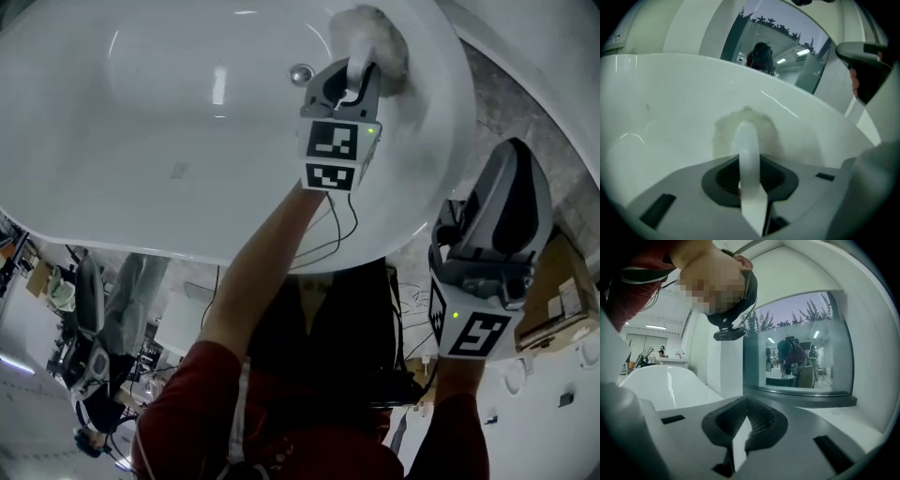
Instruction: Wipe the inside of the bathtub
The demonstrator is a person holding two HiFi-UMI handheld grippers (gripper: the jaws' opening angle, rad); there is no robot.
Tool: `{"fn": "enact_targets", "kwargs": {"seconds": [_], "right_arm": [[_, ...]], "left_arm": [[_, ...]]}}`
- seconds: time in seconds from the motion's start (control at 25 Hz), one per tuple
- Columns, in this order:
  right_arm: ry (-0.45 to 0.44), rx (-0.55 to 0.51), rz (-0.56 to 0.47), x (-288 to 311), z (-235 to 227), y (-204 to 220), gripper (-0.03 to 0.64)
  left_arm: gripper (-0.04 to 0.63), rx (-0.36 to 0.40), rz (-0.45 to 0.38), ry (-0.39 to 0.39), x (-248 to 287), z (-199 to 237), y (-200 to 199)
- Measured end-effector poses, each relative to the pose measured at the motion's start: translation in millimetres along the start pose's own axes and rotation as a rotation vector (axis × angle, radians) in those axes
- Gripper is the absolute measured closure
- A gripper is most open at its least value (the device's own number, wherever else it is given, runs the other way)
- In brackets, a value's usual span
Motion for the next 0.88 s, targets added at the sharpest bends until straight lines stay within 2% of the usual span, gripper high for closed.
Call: {"fn": "enact_targets", "kwargs": {"seconds": [0.2, 0.36, 0.52, 0.76, 0.88], "right_arm": [[-0.024, 0.018, -0.019, 17.0, 13.9, 6.6, 0.606], [-0.085, 0.024, -0.019, 26.7, 20.9, 12.1, 0.606], [-0.129, 0.043, -0.005, 22.1, 28.1, 16.9, 0.606], [-0.108, 0.041, -0.043, 30.0, 31.2, 15.4, 0.606], [-0.11, 0.042, -0.033, 30.6, 32.9, 21.5, 0.606]], "left_arm": [[0.503, -0.005, 0.053, -0.039, 37.8, 36.6, 36.4], [0.503, -0.018, 0.107, -0.076, 70.2, 56.5, 66.3], [0.503, 0.011, 0.147, -0.095, 95.0, 68.7, 92.7], [0.503, 0.027, 0.287, -0.123, 131.2, 93.9, 136.3], [0.503, 0.046, 0.314, -0.142, 141.2, 101.6, 145.8]]}}
Point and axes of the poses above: the fingertips, and each gripper's own axes: x forward along the fingers, z to its left, y out of its underside, the point moved 2 cm from there along -x, backward along the fingers, and after that the axes turned 14 degrees about -y, right-handed, at the moved point
